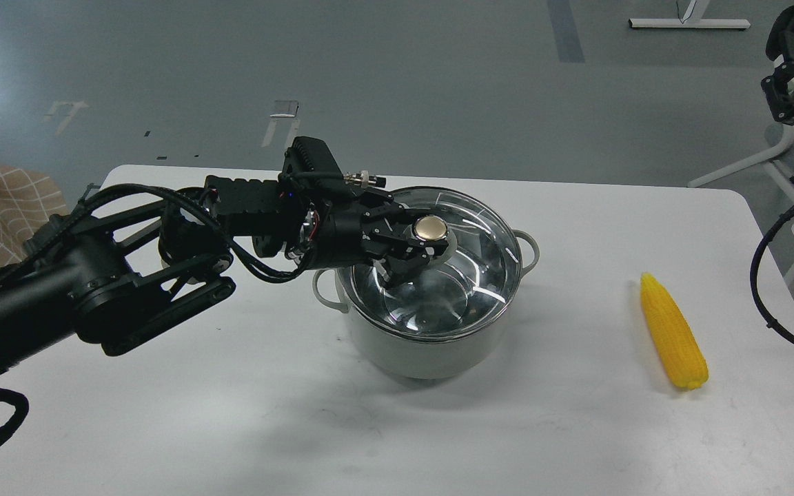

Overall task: Open pot and put corn in
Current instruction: 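Lift the glass lid off the pot with the left gripper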

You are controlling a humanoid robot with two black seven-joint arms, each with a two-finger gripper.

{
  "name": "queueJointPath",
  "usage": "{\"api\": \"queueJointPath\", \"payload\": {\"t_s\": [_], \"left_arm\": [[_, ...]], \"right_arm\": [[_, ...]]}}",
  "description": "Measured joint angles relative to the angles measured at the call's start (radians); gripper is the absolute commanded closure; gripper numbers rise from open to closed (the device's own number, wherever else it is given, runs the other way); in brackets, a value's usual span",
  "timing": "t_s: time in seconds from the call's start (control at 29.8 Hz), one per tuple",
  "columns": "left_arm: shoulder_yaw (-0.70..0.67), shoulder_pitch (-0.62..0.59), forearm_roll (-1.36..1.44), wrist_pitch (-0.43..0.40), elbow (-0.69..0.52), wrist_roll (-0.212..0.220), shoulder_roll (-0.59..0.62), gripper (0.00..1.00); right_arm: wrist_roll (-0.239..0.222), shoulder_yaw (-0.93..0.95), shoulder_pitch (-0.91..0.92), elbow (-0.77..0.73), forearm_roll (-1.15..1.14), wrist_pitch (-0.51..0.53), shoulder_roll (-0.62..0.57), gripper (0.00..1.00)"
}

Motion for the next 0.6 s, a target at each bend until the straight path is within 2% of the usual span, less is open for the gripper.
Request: {"api": "queueJointPath", "payload": {"t_s": [0.13, 0.34, 0.47, 0.6], "left_arm": [[-0.017, -0.013, -0.031, -0.008, -0.053, 0.002, 0.068, 0.64], [-0.097, -0.003, -0.121, -0.001, -0.104, -0.007, 0.292, 0.65], [-0.128, 0.055, -0.221, 0.05, -0.121, -0.012, 0.496, 0.65], [-0.133, 0.154, -0.252, 0.073, -0.089, -0.007, 0.616, 0.66]], "right_arm": [[0.001, 0.0, 0.0, -0.001, 0.0, 0.0, 0.0, 0.0], [0.001, -0.002, 0.0, -0.002, -0.001, 0.0, 0.0, 0.0], [0.001, -0.002, 0.0, -0.002, -0.001, 0.0, 0.0, 0.0], [0.001, -0.002, 0.0, -0.002, 0.0, 0.0, 0.001, 0.0]]}}
